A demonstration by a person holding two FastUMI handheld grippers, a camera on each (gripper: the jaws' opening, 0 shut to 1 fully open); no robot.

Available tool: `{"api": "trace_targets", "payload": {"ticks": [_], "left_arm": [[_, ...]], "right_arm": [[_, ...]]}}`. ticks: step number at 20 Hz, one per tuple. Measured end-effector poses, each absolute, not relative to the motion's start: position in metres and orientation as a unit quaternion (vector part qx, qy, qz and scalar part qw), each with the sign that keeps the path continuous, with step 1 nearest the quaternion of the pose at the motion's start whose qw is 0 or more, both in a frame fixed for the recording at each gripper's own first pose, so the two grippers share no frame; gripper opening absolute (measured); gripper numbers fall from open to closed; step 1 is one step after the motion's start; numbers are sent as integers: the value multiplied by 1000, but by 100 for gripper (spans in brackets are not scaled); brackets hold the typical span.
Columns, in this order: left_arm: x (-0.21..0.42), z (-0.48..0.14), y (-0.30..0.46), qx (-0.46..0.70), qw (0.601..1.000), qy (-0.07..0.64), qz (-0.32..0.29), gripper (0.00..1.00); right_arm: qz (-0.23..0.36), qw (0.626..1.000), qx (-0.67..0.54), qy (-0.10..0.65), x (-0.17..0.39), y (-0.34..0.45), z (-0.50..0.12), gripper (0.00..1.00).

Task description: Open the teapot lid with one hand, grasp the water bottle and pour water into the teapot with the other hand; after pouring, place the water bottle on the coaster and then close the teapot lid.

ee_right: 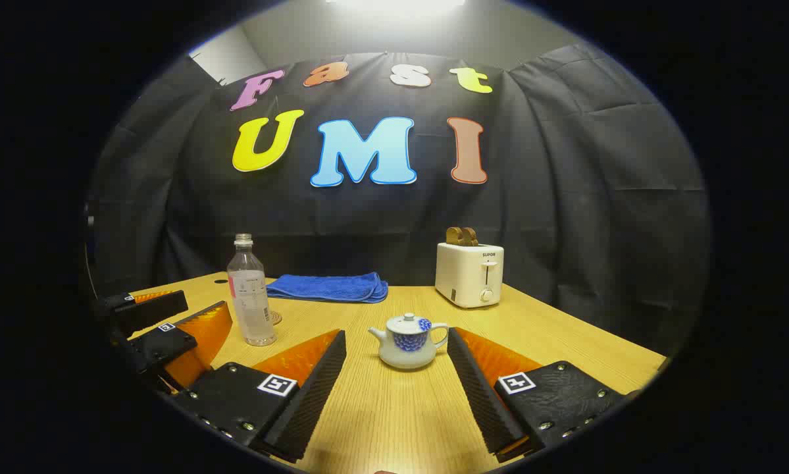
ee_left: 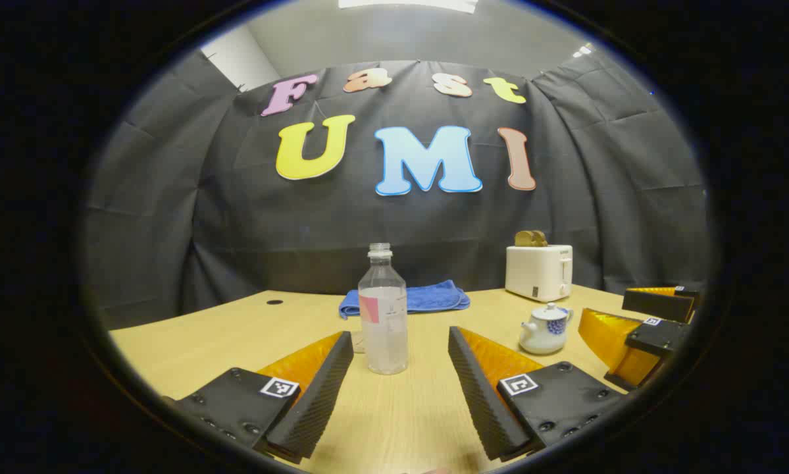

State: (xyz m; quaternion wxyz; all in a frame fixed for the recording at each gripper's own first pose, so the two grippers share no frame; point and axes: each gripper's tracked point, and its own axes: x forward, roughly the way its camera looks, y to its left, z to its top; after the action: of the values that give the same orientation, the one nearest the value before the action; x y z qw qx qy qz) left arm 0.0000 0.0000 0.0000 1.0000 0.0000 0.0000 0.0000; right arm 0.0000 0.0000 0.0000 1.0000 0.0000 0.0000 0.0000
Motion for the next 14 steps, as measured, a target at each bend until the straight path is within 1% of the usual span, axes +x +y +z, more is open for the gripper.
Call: {"api": "trace_targets", "payload": {"ticks": [14], "left_arm": [[3, -1, -4, 3, 1000, 3, -7, 100]], "right_arm": [[-2, 1000, -1, 2, 1, -1, 0, 95]]}}
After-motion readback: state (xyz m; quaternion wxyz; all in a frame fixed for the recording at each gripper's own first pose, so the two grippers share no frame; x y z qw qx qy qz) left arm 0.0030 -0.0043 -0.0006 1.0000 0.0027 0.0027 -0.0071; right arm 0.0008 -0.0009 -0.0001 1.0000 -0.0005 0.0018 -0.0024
